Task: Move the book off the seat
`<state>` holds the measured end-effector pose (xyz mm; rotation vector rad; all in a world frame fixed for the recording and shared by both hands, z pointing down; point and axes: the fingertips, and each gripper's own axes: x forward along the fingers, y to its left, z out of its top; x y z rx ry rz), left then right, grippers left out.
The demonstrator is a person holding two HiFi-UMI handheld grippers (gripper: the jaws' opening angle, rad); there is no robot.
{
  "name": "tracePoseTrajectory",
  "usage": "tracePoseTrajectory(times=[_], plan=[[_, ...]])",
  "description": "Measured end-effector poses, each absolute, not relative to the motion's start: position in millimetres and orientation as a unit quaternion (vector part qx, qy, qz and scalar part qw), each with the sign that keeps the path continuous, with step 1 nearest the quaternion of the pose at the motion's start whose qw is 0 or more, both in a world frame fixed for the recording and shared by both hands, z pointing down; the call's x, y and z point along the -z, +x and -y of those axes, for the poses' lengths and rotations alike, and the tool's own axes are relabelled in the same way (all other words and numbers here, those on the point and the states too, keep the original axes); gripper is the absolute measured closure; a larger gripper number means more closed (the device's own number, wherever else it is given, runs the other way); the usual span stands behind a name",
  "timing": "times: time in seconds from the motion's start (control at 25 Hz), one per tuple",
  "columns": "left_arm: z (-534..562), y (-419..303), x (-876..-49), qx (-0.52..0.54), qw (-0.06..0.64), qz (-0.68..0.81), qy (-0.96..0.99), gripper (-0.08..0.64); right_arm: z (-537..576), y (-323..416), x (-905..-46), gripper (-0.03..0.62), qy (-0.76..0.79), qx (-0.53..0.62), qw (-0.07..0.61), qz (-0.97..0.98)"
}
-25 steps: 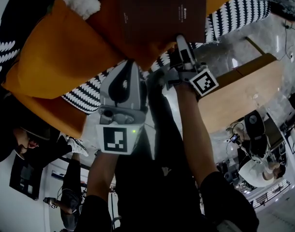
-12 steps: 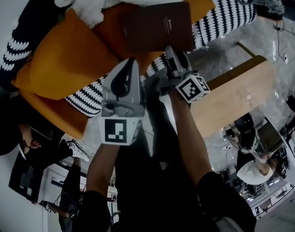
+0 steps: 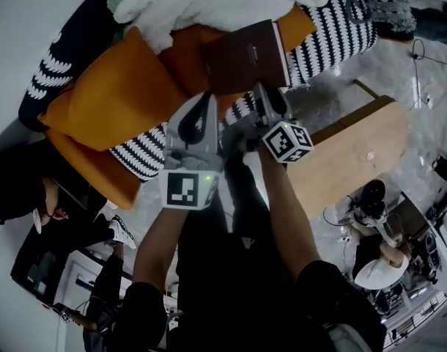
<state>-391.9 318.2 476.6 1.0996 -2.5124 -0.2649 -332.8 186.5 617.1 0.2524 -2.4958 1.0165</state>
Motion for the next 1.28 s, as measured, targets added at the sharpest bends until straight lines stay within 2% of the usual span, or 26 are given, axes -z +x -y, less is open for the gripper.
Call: tracePoseTrajectory(times=[0.48,1.28], plan=[[-320.5,-368.5,-408.3,0.096,0.176,0.893,0.402,0.554,-193.6,-304.8,-552.7,0.436,0.082,-0.282,0.244,0.924],[-319.8,-290.5,-306.9,0.097,0.154,0.886,0.427,0.554,-210.1,-228.0,-415.2,0.437,0.067,-0.231,0.227,0.944]])
